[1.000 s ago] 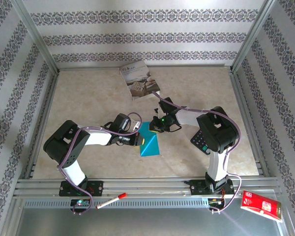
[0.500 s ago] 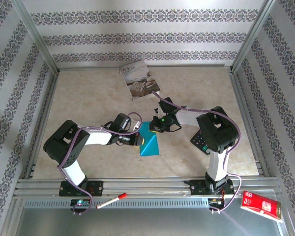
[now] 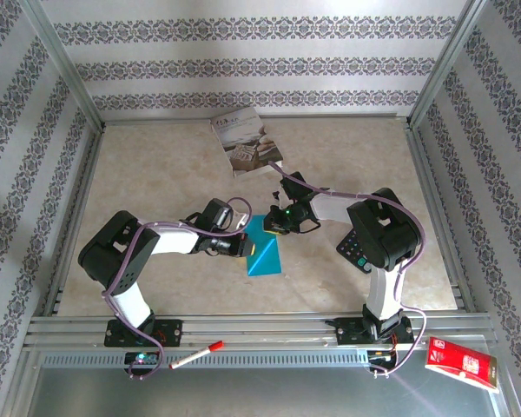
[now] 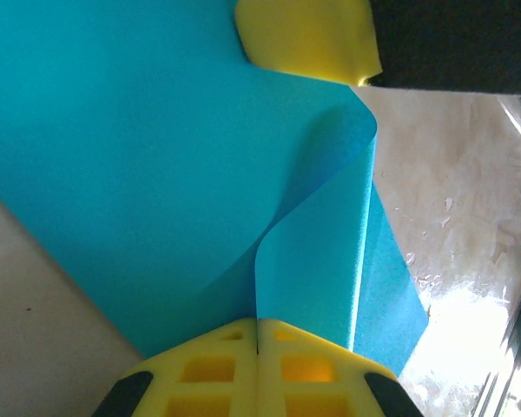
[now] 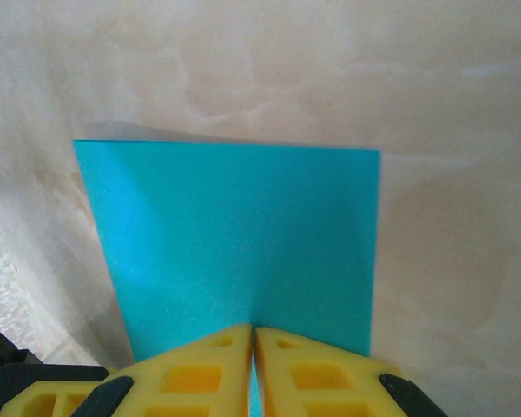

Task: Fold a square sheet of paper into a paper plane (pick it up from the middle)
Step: Fold the triangle a second time at the center of the table.

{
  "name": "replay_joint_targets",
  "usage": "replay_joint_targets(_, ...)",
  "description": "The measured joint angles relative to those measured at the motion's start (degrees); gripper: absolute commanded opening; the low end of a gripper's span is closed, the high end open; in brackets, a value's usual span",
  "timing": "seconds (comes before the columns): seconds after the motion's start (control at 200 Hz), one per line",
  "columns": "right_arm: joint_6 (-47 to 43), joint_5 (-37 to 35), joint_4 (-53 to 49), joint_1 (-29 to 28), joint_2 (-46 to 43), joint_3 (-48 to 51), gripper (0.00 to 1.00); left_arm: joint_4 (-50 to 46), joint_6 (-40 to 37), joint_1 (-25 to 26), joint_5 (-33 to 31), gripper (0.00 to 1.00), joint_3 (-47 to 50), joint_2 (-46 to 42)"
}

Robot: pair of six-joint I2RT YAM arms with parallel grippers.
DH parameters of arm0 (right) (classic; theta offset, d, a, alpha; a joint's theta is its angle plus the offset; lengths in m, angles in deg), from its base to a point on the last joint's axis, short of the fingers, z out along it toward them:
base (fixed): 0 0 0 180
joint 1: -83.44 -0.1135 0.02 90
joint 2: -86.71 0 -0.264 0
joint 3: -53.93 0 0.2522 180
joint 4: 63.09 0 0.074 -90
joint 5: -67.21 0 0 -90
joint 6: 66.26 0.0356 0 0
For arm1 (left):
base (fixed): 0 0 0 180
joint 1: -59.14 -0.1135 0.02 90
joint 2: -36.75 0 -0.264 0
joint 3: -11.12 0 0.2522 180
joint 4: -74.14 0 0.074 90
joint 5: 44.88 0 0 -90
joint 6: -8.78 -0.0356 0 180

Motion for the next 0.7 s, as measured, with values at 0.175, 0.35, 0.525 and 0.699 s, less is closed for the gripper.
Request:
replay_joint_targets(0.175, -0.02, 0.00, -0.02, -0.02, 0.00, -0.11, 0.15, -0.66, -0.22, 0.00, 0.00, 0.00, -0.37, 0.13)
replay_joint_targets(0.35, -0.04, -0.02, -0.02, -0.02, 0.00, -0.20, 0.16, -2.05, -0.85, 0.07, 0.00, 0.00, -1.44, 0.68)
replay_joint_targets(0.525, -0.22, 0.00, -0.68, 0.00, 0.00, -0.83, 0.19, -2.82, -1.42, 0.11, -0.26, 0.00, -1.79, 0.70)
replay_joint_targets(0.699, -0.44, 0.00, -1.84, 0.11, -0.52, -1.27, 0.22, -3.45, -1.90, 0.17, -0.90, 0.00, -2.27, 0.74)
